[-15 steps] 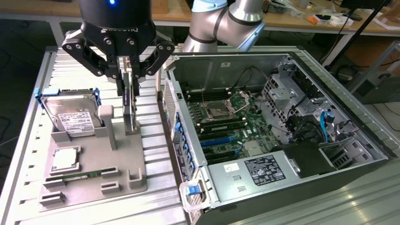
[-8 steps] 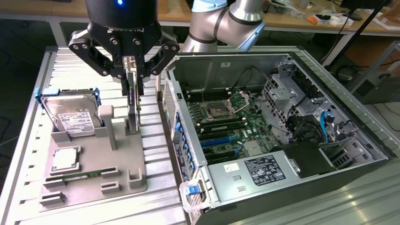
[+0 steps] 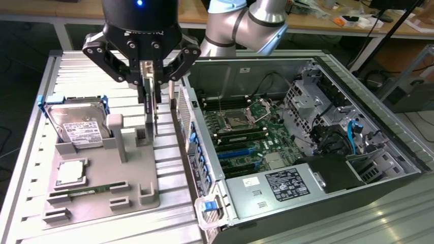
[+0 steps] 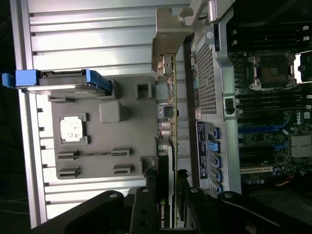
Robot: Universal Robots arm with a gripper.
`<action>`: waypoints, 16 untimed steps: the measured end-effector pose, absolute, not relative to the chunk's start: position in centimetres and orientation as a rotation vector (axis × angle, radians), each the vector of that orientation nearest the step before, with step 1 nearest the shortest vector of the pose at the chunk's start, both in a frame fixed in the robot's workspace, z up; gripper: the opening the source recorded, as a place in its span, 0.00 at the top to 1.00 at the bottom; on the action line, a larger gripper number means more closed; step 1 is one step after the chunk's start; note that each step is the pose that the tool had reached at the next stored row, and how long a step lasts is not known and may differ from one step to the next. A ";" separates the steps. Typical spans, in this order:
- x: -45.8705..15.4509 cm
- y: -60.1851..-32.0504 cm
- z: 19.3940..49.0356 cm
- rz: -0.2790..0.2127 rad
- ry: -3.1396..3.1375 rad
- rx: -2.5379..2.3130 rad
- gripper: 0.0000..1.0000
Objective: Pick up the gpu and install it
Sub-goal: 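Pick up the gpu and move the gpu toward the slot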
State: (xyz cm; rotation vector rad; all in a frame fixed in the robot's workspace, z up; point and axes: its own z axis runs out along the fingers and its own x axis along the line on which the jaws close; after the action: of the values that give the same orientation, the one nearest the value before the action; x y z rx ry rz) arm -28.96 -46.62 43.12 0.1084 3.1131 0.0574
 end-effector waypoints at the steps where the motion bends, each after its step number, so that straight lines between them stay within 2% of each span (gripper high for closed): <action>1: -28.8 -46.6 43.1 0.057 3.113 0.108 0.73; 16: -26.8 -46.6 43.1 0.057 3.113 0.108 0.73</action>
State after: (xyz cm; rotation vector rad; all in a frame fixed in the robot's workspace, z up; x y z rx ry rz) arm -26.80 -46.61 43.12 0.1084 3.1132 0.0575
